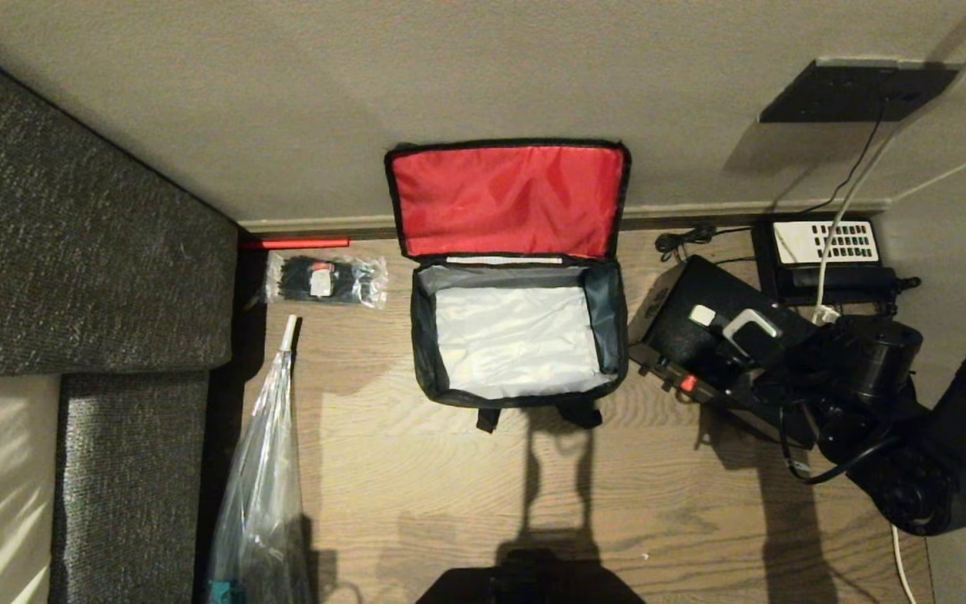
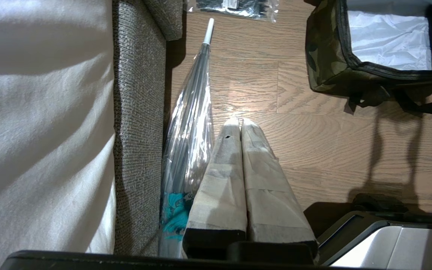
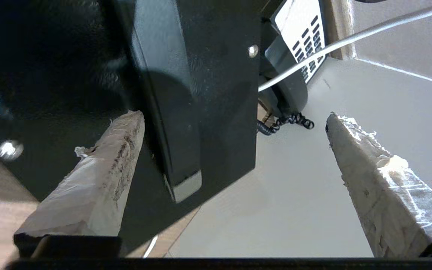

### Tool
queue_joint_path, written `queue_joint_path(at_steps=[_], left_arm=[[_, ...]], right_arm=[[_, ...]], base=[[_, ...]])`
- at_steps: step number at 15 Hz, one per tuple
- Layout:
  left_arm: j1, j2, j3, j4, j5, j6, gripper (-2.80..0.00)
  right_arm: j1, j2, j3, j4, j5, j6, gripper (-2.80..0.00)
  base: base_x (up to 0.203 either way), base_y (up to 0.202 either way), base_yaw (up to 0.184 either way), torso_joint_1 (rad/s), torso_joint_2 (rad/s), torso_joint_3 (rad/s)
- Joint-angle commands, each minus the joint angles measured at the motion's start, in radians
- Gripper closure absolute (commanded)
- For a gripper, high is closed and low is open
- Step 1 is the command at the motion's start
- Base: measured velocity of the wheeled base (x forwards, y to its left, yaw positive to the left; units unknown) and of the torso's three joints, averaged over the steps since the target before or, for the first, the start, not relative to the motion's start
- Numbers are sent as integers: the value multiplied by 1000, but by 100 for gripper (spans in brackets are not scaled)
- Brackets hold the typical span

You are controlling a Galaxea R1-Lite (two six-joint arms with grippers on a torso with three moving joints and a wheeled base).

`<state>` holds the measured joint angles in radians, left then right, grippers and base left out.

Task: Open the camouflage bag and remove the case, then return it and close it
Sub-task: Grip the handle again

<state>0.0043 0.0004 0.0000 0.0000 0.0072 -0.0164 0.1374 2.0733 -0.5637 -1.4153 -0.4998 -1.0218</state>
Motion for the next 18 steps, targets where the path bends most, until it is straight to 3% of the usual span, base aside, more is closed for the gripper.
queue_joint_path(at_steps=[1, 18], left_arm=[[0, -2, 3, 0, 0, 0, 0], [1, -2, 3, 0, 0, 0, 0]], right_arm=[[1, 23, -27, -10, -5, -4, -280], [-4, 70, -204, -13, -69, 8, -280]], base=[[0, 0, 0, 0, 0, 0], [0, 0, 0, 0, 0, 0]])
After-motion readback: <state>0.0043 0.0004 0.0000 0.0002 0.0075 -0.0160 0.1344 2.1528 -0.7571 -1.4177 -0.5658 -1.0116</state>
